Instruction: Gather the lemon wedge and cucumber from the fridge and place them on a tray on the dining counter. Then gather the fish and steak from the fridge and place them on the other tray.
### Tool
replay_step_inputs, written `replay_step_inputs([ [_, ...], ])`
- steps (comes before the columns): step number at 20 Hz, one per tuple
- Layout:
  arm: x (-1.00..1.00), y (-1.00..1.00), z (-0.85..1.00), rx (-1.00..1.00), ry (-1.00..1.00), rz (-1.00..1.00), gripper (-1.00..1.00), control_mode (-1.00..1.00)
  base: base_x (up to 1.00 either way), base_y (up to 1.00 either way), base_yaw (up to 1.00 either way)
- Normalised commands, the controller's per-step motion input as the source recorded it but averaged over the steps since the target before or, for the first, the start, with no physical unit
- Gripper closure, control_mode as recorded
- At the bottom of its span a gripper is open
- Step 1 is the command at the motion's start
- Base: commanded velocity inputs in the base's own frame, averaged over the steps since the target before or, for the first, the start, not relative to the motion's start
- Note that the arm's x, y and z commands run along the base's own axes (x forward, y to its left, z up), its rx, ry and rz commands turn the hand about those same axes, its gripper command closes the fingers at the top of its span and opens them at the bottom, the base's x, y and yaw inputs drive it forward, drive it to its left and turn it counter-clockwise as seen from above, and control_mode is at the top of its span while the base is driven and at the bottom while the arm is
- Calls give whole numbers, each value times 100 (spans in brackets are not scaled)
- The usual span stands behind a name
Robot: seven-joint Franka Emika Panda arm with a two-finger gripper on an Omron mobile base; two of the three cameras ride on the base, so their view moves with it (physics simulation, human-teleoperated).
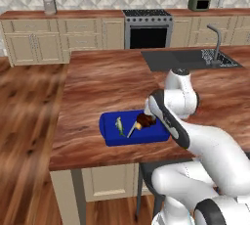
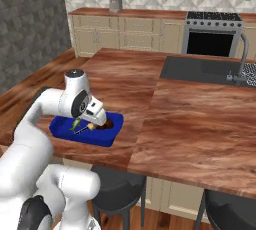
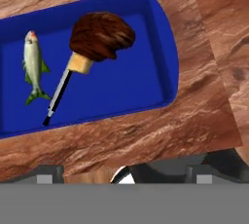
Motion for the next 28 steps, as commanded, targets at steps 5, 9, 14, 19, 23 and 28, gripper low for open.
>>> replay_step_inputs([
  [5, -100, -15, 57, 0, -37, 5, -100, -100, 0, 0, 0],
  [9, -98, -10, 70, 0, -38, 9, -100, -100, 0, 0, 0],
  [14, -74, -4, 56, 0, -21, 6, -100, -100, 0, 0, 0],
  [19, -4, 0, 0, 0, 1, 0, -100, -100, 0, 0, 0],
  [23, -67, -10, -7, 0, -18, -7, -100, -100, 0, 0, 0],
  [28, -94, -20, -9, 2, -22, -20, -100, -100, 0, 0, 0],
])
